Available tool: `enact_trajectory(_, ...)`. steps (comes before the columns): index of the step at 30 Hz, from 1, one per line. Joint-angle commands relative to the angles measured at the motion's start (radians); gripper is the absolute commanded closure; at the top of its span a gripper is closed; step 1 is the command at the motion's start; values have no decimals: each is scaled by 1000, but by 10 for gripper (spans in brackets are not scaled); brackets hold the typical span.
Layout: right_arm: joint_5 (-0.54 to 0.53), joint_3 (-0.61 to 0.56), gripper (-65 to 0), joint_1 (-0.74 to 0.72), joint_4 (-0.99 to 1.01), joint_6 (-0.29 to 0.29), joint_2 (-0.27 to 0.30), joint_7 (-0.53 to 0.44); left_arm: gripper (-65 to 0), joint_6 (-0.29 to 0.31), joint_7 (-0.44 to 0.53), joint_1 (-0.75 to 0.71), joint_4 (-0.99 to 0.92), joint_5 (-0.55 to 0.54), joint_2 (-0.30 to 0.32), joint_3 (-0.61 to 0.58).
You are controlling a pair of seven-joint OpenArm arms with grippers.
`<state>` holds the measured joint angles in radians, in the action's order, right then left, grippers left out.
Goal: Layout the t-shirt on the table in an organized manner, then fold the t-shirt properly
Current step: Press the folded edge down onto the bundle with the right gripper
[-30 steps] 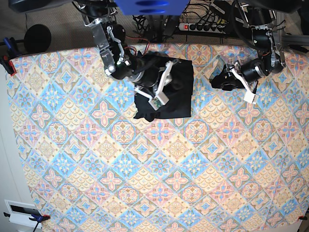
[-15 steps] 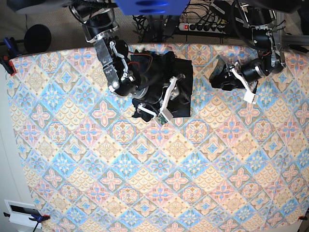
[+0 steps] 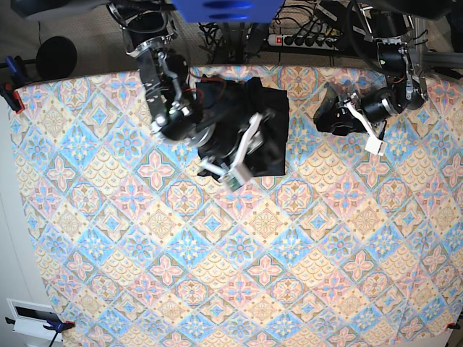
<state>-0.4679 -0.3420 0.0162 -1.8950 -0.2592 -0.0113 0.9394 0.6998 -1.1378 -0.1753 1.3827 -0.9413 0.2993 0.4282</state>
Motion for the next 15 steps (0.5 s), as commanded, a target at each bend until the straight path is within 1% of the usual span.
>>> enact_trajectory(1, -5, 31, -148, -19, -30, 2, 0, -24, -337, -2, -8, 3, 13, 5, 11, 4)
enact_trajectory(4, 1, 136, -11, -19, -33, 2, 0, -24, -337, -2, -8, 3, 13, 5, 11, 4)
enact_trajectory(5, 1, 171, 0, -20, -33, 2, 0, -24, -337, -2, -8, 1, 13, 5, 11, 4)
enact_trajectory(7, 2, 226, -7, -19, -25, 2, 3, -24, -337, -2, -8, 0, 13, 5, 11, 4)
enact_trajectory(8, 5, 243, 0, -17, -24, 2, 7, -24, -337, -2, -8, 0, 13, 5, 11, 4)
enact_trajectory(10, 47, 245, 0, -17, -25, 2, 30, -23, -337, -2, -8, -2, 13, 5, 11, 4)
enact_trajectory(13, 151, 200, 0, -15, -25, 2, 38, -23, -337, -2, -8, -2, 13, 5, 11, 4)
enact_trajectory(15, 277, 148, 0, 3, -25, 2, 37, -24, -337, -2, -8, -2, 13, 5, 11, 4)
